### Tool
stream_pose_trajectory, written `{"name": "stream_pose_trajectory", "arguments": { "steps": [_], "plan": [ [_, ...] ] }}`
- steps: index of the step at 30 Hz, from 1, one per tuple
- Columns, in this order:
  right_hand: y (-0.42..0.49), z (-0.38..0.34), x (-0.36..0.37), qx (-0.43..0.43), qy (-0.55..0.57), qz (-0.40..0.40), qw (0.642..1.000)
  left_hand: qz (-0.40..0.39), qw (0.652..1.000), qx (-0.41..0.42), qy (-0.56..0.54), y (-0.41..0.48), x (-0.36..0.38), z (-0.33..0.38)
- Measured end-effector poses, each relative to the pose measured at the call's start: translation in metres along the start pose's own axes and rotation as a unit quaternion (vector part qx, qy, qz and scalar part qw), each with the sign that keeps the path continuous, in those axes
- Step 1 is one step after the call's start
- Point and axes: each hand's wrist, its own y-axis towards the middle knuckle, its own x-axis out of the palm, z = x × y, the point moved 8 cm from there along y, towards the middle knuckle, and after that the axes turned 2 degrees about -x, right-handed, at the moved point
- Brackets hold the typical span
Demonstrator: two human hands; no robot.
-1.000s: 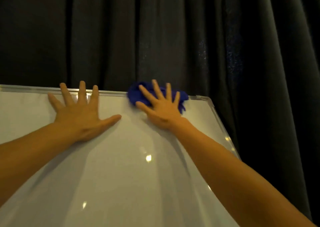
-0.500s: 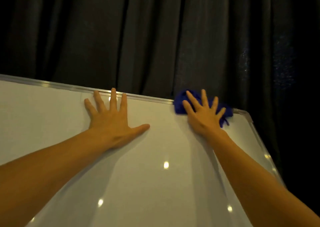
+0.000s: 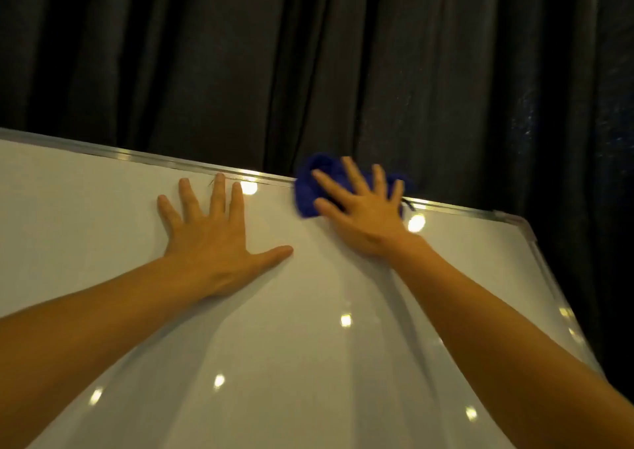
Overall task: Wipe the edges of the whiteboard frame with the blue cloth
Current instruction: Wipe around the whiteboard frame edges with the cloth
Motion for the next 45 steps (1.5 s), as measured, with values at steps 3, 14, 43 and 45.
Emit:
{"name": "stream_pose_trajectory", "arguments": {
  "steps": [3,14,43,45],
  "plan": [
    [-0.015,0.052,-0.005,0.174,0.073,0.007,0.982,-0.011,1.000,0.003,-0.006,0.003,0.003,0.017],
    [-0.079,0.162,-0.048,0.256,0.032,0.039,0.965,-0.006,0.997,0.072,-0.003,0.012,-0.011,0.107],
    [-0.118,0.268,-0.077,0.300,-0.029,0.055,0.952,-0.013,0.976,0.216,0.023,-0.017,0.032,0.350],
    [-0.114,0.269,-0.070,0.331,0.006,0.040,0.943,-0.001,0.973,0.229,0.018,-0.018,0.034,0.347]
  ]
}}
